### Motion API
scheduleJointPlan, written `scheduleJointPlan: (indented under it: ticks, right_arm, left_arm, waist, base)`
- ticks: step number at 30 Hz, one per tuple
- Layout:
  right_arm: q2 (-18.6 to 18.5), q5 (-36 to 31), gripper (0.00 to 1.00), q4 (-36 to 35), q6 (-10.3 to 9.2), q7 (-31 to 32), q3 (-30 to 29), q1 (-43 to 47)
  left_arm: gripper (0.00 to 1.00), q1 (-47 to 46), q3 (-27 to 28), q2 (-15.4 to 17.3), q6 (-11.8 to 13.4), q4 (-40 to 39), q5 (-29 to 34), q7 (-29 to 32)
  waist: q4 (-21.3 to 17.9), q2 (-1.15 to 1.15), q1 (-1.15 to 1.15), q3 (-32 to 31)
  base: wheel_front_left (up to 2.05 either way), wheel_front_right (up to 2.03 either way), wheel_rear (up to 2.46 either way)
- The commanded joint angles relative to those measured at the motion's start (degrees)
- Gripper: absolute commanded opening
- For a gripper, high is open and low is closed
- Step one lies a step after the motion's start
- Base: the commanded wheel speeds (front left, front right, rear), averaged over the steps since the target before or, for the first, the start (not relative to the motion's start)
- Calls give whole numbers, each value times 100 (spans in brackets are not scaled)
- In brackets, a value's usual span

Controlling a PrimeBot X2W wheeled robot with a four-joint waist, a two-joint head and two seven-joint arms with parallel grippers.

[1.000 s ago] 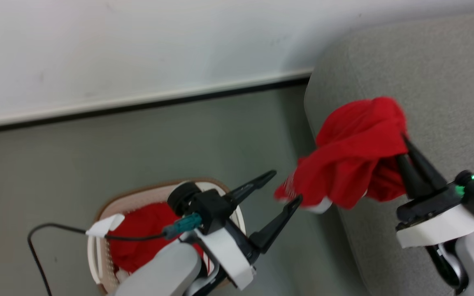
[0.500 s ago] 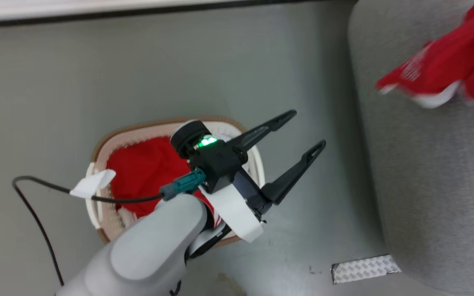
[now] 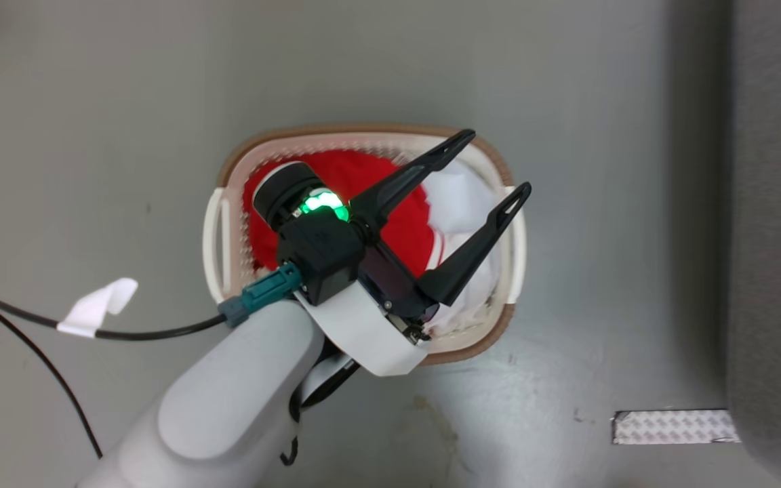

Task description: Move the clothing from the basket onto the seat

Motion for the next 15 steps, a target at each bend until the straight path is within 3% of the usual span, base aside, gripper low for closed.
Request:
scheduleJointPlan:
  ticks: [1, 5, 10, 11, 12, 13, 14, 15]
  right_arm:
    - [-41, -86, 0, 85, -14, -31, -76, -69]
    - [-39, -619, 0, 652, -13, -144, -761, -115]
    - [284, -1265, 0, 1248, -13, -342, -1498, 89]
    - [381, -1356, 4, 1319, -13, -389, -1569, 123]
    - [467, -1438, 40, 1364, -13, -425, -1634, 155]
    - [543, -1532, 87, 1392, -13, -452, -1685, 185]
    - [619, -1619, 100, 1399, -13, -494, -1694, 229]
    - [680, -1673, 100, 1380, -13, -510, -1681, 274]
  left_arm:
    - [100, 5, 26, 2, 12, -24, 70, -3]
    - [100, -39, 98, -15, 12, -117, 136, -3]
    - [100, 48, 142, 5, 12, -79, 162, -3]
    - [100, 81, 157, 15, 12, -59, 153, -3]
    - [100, 110, 176, 24, 12, -41, 138, -3]
    - [100, 140, 197, 35, 12, -26, 119, -3]
    - [100, 176, 211, 48, 12, -9, 98, -3]
    - [100, 217, 240, 58, 12, 3, 86, -3]
  waist:
    - [161, 0, -1, 167]
    - [223, 0, -1, 283]
    - [175, 0, -1, 249]
    - [149, 0, -1, 211]
    - [124, 0, -1, 170]
    - [92, 0, -1, 115]
    - [61, 0, -1, 44]
    - [26, 0, -1, -31]
  base:
    - [0, 0, 0]
    - [0, 0, 0]
    - [0, 0, 0]
    - [0, 0, 0]
    - [0, 0, 0]
    - [0, 0, 0]
    - [0, 0, 0]
    - [0, 0, 0]
